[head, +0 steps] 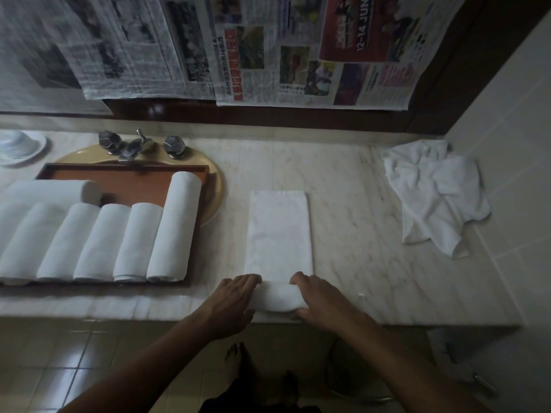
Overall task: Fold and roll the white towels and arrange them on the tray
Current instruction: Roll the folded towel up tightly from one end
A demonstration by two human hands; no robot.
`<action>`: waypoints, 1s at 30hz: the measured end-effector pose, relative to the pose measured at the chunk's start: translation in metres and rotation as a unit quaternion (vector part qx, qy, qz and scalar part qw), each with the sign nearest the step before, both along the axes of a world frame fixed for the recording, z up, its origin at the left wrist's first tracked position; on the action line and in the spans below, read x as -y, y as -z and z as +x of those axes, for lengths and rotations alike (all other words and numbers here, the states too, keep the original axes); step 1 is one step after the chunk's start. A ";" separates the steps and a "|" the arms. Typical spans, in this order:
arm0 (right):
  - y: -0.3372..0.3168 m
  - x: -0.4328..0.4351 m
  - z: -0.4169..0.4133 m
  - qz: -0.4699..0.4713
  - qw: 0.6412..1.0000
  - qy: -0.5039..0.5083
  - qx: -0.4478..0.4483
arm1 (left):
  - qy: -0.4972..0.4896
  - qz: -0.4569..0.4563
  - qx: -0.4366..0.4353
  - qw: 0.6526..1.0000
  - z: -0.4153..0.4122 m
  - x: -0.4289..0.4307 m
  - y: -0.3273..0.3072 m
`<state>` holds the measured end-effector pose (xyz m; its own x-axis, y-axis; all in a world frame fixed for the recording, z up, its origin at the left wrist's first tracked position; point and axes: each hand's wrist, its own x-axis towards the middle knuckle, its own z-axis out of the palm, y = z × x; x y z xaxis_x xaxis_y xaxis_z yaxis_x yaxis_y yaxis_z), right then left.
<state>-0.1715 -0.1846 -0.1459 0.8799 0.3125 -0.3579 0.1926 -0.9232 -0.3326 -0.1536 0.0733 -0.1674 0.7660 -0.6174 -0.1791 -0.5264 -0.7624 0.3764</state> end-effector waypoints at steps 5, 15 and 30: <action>0.009 0.012 -0.017 0.121 0.991 0.058 -0.023 | -0.013 -0.095 -0.040 0.995 -0.008 -0.016 0.000; 0.017 0.013 0.002 0.085 0.990 0.110 0.027 | -0.132 -0.132 -0.160 0.969 0.017 -0.011 -0.004; 0.040 -0.024 -0.037 0.012 0.978 0.024 0.206 | -0.187 -0.086 0.089 0.974 0.008 0.015 0.000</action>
<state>-0.2088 -0.1610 -0.1857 0.9617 0.2714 0.0370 0.2716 -0.9274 -0.2571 -0.1457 0.0588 -0.1674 0.9530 -0.2975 0.0581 -0.2915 -0.8470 0.4445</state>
